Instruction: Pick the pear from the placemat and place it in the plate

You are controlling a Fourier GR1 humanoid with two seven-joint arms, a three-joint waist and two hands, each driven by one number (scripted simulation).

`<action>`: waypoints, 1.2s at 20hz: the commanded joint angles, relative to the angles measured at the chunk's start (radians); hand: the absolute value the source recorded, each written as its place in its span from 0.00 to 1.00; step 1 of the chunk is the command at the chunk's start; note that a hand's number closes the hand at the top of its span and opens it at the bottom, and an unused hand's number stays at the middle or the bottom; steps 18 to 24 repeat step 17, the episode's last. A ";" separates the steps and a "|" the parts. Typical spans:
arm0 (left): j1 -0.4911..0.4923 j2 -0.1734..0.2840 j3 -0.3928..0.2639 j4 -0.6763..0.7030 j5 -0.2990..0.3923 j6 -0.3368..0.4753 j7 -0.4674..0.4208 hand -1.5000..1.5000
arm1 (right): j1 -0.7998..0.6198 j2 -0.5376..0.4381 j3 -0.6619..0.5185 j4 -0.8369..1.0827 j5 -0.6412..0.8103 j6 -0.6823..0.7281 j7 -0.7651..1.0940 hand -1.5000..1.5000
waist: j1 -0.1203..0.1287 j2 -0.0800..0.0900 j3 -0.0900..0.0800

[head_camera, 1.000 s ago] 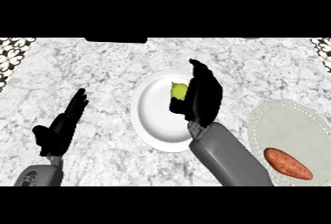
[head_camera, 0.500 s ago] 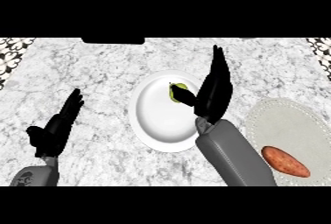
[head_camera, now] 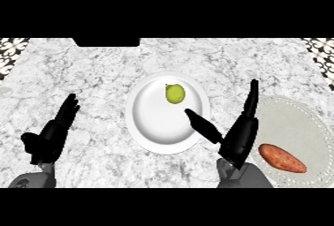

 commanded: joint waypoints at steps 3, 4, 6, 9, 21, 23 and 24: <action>0.009 -0.019 0.004 -0.023 0.003 0.007 0.010 0.50 | 0.297 -0.196 0.135 -0.209 -0.182 -0.196 -0.179 0.00 | 0.003 0.002 0.000; 0.034 -0.005 -0.001 -0.047 -0.004 -0.005 0.009 0.50 | 0.331 -0.272 0.115 -0.317 -0.213 -0.132 -0.171 0.00 | 0.000 0.000 0.000; 0.013 -0.022 -0.017 -0.051 -0.023 0.014 0.048 0.50 | 0.357 -0.346 0.161 -0.276 -0.337 -0.208 -0.271 0.00 | 0.005 0.003 0.000; 0.011 -0.005 0.007 -0.033 -0.013 -0.014 0.016 0.50 | 0.446 -0.374 0.228 -0.279 -0.396 -0.288 -0.384 0.00 | 0.005 0.002 0.000; 0.013 -0.032 -0.001 -0.004 -0.039 -0.017 -0.003 0.50 | 0.466 -0.439 0.239 -0.198 -0.683 -0.374 -0.719 0.00 | 0.004 0.002 0.001; 0.013 -0.032 -0.001 -0.004 -0.039 -0.017 -0.003 0.50 | 0.466 -0.439 0.239 -0.198 -0.683 -0.374 -0.719 0.00 | 0.004 0.002 0.001; 0.013 -0.032 -0.001 -0.004 -0.039 -0.017 -0.003 0.50 | 0.466 -0.439 0.239 -0.198 -0.683 -0.374 -0.719 0.00 | 0.004 0.002 0.001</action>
